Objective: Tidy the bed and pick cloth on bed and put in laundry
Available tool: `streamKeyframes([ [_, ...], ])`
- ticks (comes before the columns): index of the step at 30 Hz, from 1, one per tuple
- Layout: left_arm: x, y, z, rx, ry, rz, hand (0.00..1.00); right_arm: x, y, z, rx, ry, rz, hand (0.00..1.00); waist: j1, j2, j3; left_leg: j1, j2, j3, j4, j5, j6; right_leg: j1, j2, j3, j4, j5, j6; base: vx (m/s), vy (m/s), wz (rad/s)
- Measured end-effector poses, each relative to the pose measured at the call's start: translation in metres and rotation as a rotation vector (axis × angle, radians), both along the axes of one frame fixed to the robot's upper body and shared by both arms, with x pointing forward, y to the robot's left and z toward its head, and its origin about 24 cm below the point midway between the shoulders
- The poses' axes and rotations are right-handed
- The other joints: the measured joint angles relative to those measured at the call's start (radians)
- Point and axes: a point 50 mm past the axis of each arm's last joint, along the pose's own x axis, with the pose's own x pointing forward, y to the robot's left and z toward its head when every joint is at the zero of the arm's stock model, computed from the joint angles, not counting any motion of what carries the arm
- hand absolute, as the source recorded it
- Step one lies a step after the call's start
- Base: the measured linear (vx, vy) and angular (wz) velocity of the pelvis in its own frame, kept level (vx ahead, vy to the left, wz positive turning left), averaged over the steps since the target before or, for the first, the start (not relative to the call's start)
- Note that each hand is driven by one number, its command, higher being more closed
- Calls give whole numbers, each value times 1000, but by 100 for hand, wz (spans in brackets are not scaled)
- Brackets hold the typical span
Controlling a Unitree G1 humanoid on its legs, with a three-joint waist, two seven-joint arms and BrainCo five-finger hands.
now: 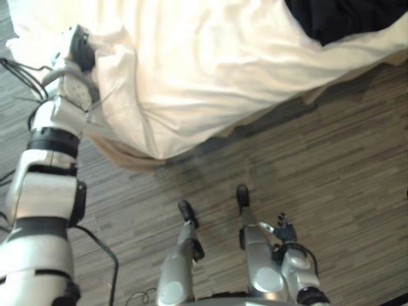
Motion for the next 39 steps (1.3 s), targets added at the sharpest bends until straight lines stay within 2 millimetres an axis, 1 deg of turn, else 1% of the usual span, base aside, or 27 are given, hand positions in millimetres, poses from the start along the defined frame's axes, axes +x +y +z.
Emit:
streamKeyframes([
  [3, -9, 1, -26, 43, 32, -44, 100, -3, -1, -1, -13, 9, 7, 0, 2, 1, 0, 34, 0, -11, 0, 0, 0, 45, -1, -11, -10, 0, 0, 7, 0, 10],
  [6, -26, 8, -55, 17, 45, -80, 100, -10, -3, -5, -21, 27, 3, 0, 8, 4, -2, 52, 2, -30, 1, 0, 0, 85, 2, -46, -27, -1, 1, 4, -15, 21],
  [7, -35, 15, -71, -9, 66, -73, 100, -14, -6, -6, -20, 38, -16, 0, 11, 4, -3, 62, 2, -33, 5, 0, 0, 100, 4, -59, -27, -1, 0, -15, -10, 17],
  [8, -47, 25, -93, -56, 103, -51, 100, -21, -13, -9, -25, 55, -48, 0, 24, 4, -3, 65, 1, -35, 29, -1, -1, 118, 3, -66, -26, -2, -1, -20, -11, 15],
  [9, -52, 30, -103, -77, 123, -33, 100, -24, -17, -10, -27, 64, -64, 0, 32, 5, -3, 70, 0, -35, 37, -1, -1, 127, 3, -69, -26, -3, -2, -27, -29, 14],
  [10, -64, 42, -124, -130, 162, 11, 100, -31, -23, -13, -33, 85, -86, 0, 40, 9, -8, 82, 0, -37, 42, -1, -1, 146, 1, -79, -26, -12, -3, -24, -34, 22],
  [11, -80, 53, -155, -214, 221, 75, 0, -42, -32, -17, -45, 120, -113, 0, 53, 26, -24, 94, 1, -53, 41, -1, -2, 165, 3, -96, -22, -20, -6, -22, -32, 26],
  [12, -87, 57, -166, -239, 240, 98, 0, -47, -35, -20, -48, 139, -121, 0, 58, 29, -32, 97, 3, -58, 41, -1, -2, 170, 4, -103, -18, -24, -6, -25, -19, 39],
  [13, -101, 63, -186, -294, 271, 144, 0, -56, -39, -24, -52, 177, -134, 0, 61, 37, -55, 101, 6, -70, 39, -2, -2, 183, 5, -121, -15, -30, -7, -11, -16, 43],
  [14, -120, 70, -212, -365, 306, 215, 0, -72, -42, -32, -41, 236, -163, 0, 73, 37, -84, 124, 14, -85, 35, -6, -8, 215, 8, -143, -13, -40, -8, -9, -10, 41],
  [16, -136, 71, -230, -447, 300, 267, 0, -89, -43, -39, -32, 293, -191, 0, 91, 35, -117, 159, 17, -86, 20, -8, -9, 244, 15, -148, -6, -51, -10, -8, -1, 18],
  [17, -155, 69, -247, -510, 316, 308, 0, -101, -47, -43, -27, 335, -220, 0, 102, 37, -153, 183, 15, -95, 13, -9, -9, 263, 17, -159, 6, -66, -6, -8, 0, 12],
  [18, -164, 67, -256, -531, 335, 328, 0, -105, -49, -44, -25, 347, -233, 0, 102, 40, -165, 192, 14, -99, 8, -9, -9, 271, 16, -163, 6, -68, -5, -12, 6, 17],
  [20, -204, 66, -294, -632, 425, 449, 0, -120, -52, -48, -11, 398, -274, 0, 108, 45, -213, 210, 13, -108, 2, -10, -9, 292, 15, -172, 7, -79, -8, -6, 13, 14],
  [21, -232, 67, -315, -699, 480, 553, 0, -127, -54, -50, -4, 426, -292, 0, 113, 46, -234, 221, 13, -112, 1, -10, -9, 306, 16, -177, 6, -80, -5, -5, 4, 11],
  [22, -243, 67, -323, -721, 501, 593, 0, -130, -55, -51, -2, 438, -301, 0, 114, 46, -242, 225, 14, -114, 1, -10, -9, 312, 16, -180, 5, -81, -5, -8, -2, 21],
  [23, -270, 66, -337, -760, 547, 673, 0, -137, -57, -52, 1, 462, -327, 0, 117, 44, -256, 240, 14, -128, 1, -11, -11, 337, 17, -197, 1, -82, -4, -10, -5, 19],
  [24, -273, 66, -338, -766, 549, 682, 0, -137, -58, -52, 2, 465, -331, 0, 117, 43, -258, 242, 14, -131, 1, -11, -11, 339, 17, -198, 1, -83, -4, -12, -3, 27],
  [26, -300, 61, -350, -838, 553, 765, 0, -143, -63, -52, 9, 473, -379, 0, 135, 39, -281, 262, 14, -139, -3, -14, -14, 359, 17, -208, 1, -92, 2, -47, 3, 11],
  [28, -308, 51, -358, -900, 545, 793, 0, -145, -67, -51, 9, 467, -409, 0, 148, 38, -299, 268, 14, -142, -7, -14, -14, 370, 17, -213, -2, -95, 0, -48, 3, 4],
  [30, -313, 42, -364, -949, 542, 801, 0, -140, -71, -48, 7, 442, -429, 0, 150, 33, -309, 269, 15, -142, -7, -14, -14, 369, 18, -213, -2, -95, 0, -44, 2, 1],
  [31, -315, 36, -368, -983, 538, 804, 0, -134, -76, -44, -6, 410, -439, 100, 149, 30, -314, 269, 15, -142, -7, -14, -15, 370, 18, -212, -1, -95, -1, -35, 0, -3],
  [33, -317, 29, -371, -1035, 518, 805, 0, -120, -85, -35, -33, 349, -441, 100, 148, 20, -327, 270, 15, -140, -7, -14, -15, 370, 18, -210, -2, -95, 0, -4, -1, -3],
  [35, -317, 25, -373, -1072, 503, 795, 0, -95, -97, -19, -79, 246, -435, 100, 145, 4, -336, 282, 16, -131, -8, -17, -17, 374, 18, -199, -2, -95, 0, 2, -4, -11],
  [36, -316, 23, -374, -1079, 505, 787, 0, -88, -101, -13, -97, 216, -434, 100, 145, 1, -337, 285, 16, -131, -8, -17, -16, 378, 18, -198, -1, -94, 0, 25, -4, -9],
  [38, -309, 8, -379, -1106, 534, 729, 0, -53, -115, 18, -186, 59, -376, 100, 143, -5, -339, 297, 14, -131, -8, -20, -13, 388, 15, -197, -2, -90, 7, 9, 1, -2],
  [39, -308, 4, -380, -1121, 538, 717, 0, -43, -118, 27, -210, 17, -350, 100, 144, -6, -340, 298, 14, -131, -8, -20, -13, 389, 15, -196, -2, -89, 8, 3, 3, -3],
])
